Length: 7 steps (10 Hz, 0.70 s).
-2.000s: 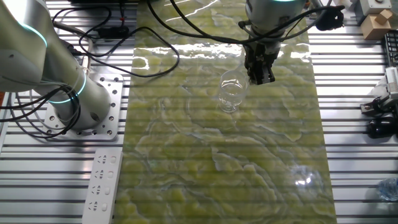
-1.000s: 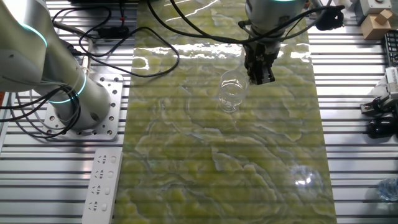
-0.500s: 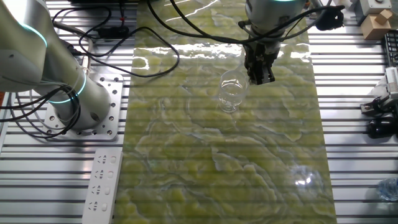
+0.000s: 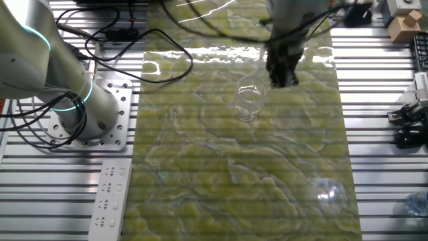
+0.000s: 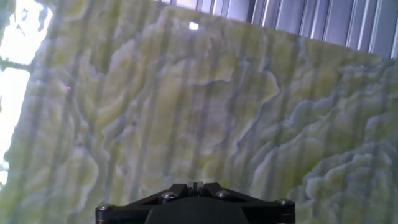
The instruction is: Pick up the cup
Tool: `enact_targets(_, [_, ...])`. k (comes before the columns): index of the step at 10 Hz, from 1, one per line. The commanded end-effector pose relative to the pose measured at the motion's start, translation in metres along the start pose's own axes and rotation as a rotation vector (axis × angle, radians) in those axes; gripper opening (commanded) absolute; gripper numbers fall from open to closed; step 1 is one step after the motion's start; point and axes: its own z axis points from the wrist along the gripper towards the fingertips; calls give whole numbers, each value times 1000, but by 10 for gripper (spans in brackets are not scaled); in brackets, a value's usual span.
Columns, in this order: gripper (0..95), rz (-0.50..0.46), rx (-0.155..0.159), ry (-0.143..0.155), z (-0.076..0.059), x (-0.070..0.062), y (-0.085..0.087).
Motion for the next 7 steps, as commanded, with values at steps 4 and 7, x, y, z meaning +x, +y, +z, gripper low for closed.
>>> enact_targets(4, [0,-22,17,37,-1,-7,-2])
enact_targets(7, [0,-39,16,12,5,1,2])
